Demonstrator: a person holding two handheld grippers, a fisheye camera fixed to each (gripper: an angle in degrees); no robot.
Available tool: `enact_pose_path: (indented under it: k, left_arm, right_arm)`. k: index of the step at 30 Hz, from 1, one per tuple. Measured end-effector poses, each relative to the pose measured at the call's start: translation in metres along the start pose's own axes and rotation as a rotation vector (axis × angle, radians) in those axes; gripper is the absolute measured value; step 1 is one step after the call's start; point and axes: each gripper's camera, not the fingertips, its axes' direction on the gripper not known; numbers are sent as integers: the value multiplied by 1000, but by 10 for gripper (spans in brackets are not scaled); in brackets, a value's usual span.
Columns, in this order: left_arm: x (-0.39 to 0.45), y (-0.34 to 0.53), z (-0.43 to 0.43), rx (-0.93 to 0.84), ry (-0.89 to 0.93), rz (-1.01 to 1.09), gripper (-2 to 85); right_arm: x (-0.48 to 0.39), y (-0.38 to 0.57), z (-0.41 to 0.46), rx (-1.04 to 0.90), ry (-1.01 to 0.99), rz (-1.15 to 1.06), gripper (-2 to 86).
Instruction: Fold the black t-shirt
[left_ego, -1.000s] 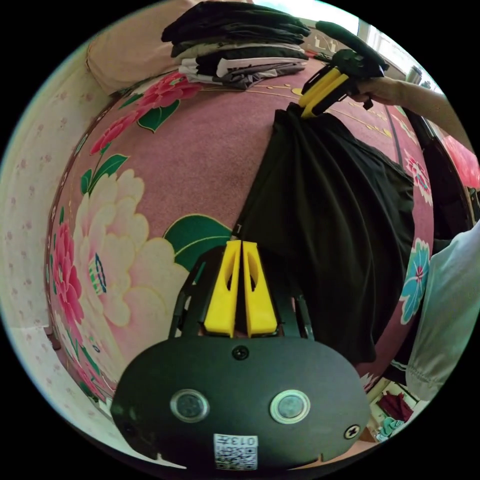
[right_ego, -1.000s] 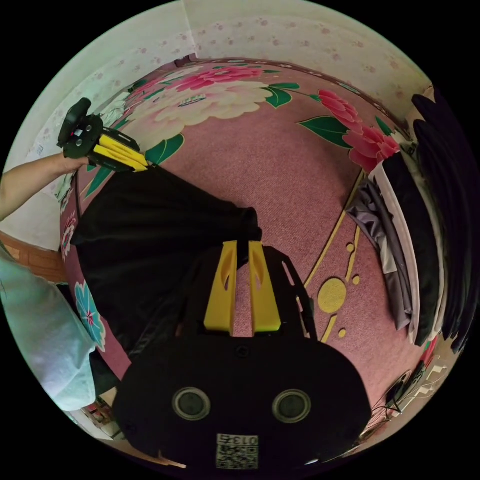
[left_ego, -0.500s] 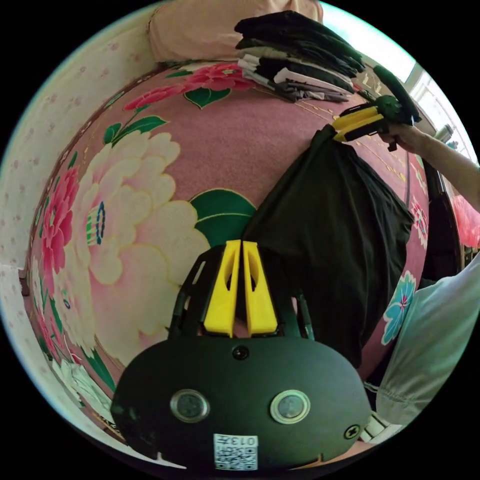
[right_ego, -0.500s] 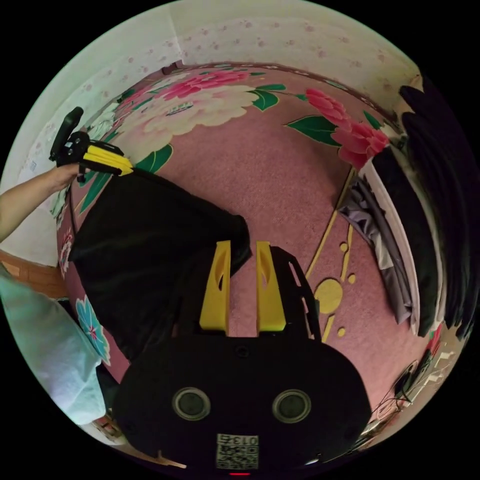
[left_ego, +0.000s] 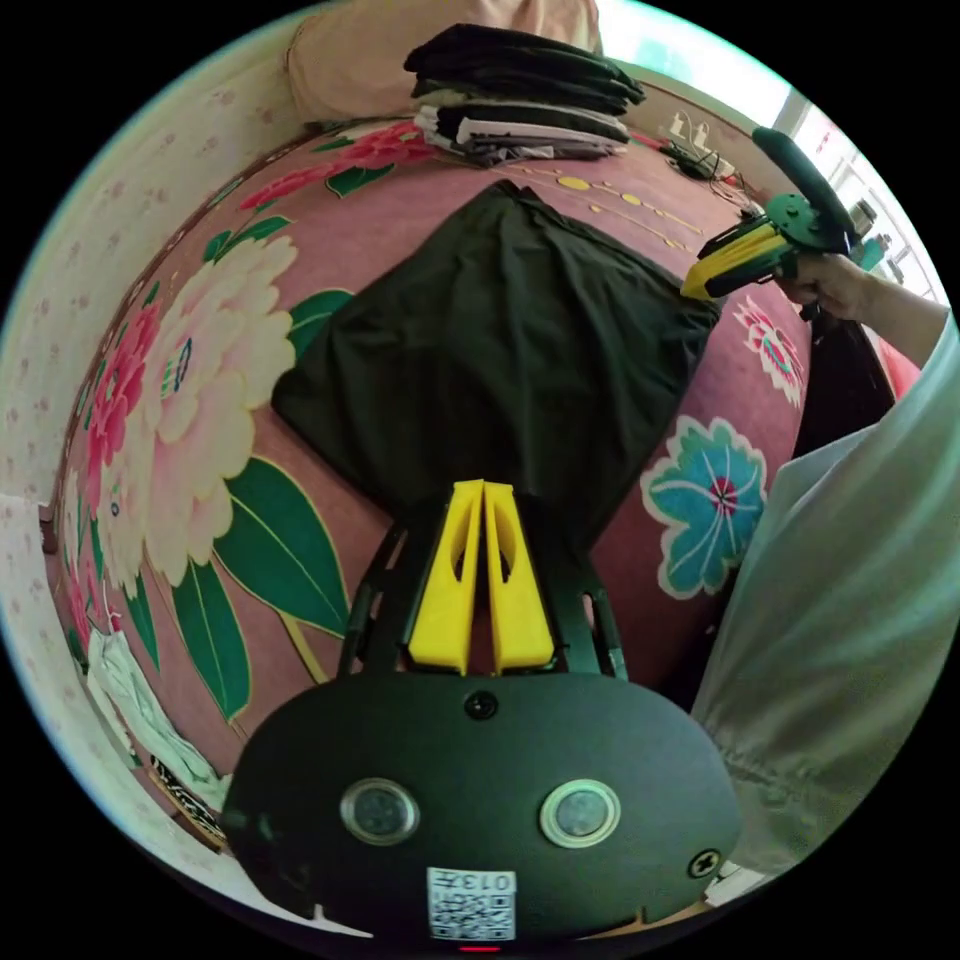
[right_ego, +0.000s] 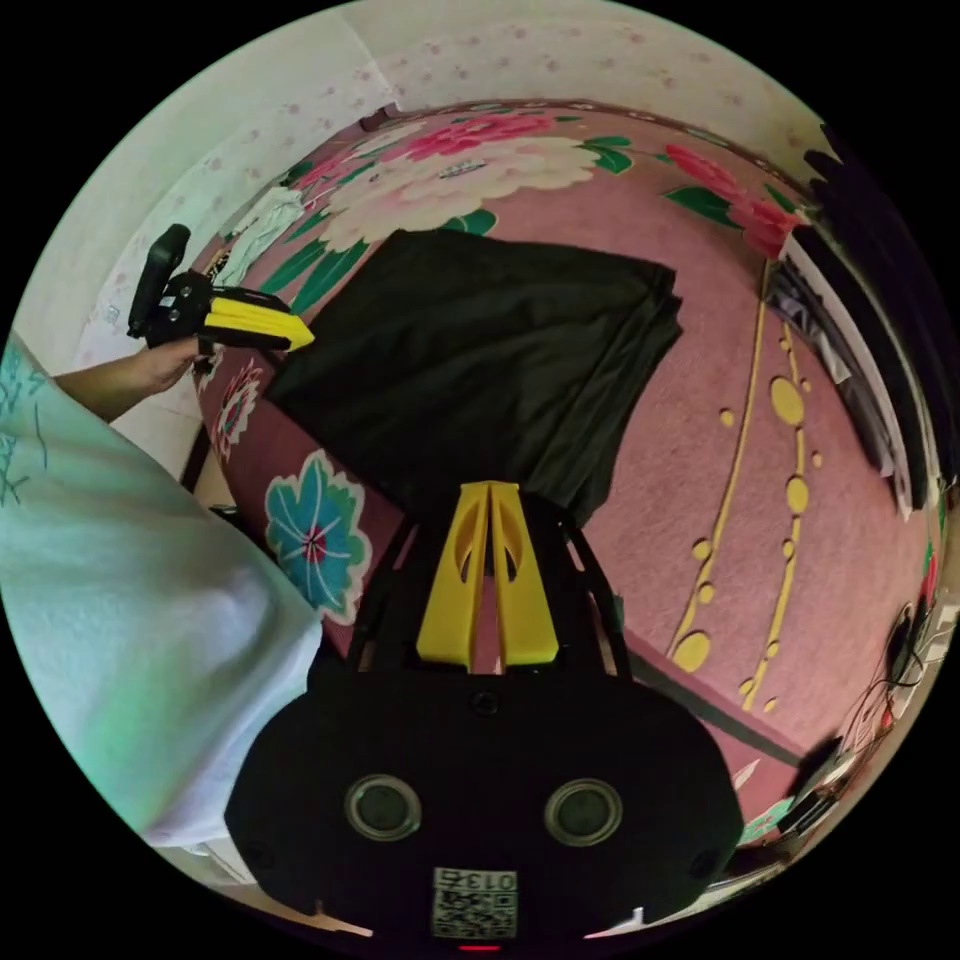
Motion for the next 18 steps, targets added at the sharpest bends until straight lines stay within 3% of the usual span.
enact_pose_path:
  k: [3,9,11,13,15,18]
  left_arm:
    - [10,12,18,-57,-47,36,-3]
    - [4,38,26,-68,-65,3,-3]
    - [8,45,30,-48,-79,49,-3]
    - [10,51,49,-139,-79,85,-3]
    - [8,61,51,-83,-87,76,-3]
    - [-4,74,56,-96,-63,20,-3]
  right_arm:
    - [-13,2,24,-97,50,-26,1]
    - [-13,7,9,-68,29,18,-1]
    - [-21,-2,-7,9,70,-13,-1]
    - [-23,-18,-17,68,91,2,0]
    - [-26,-37,-18,100,86,9,0]
    - [-35,-59,11,-74,76,-30,1]
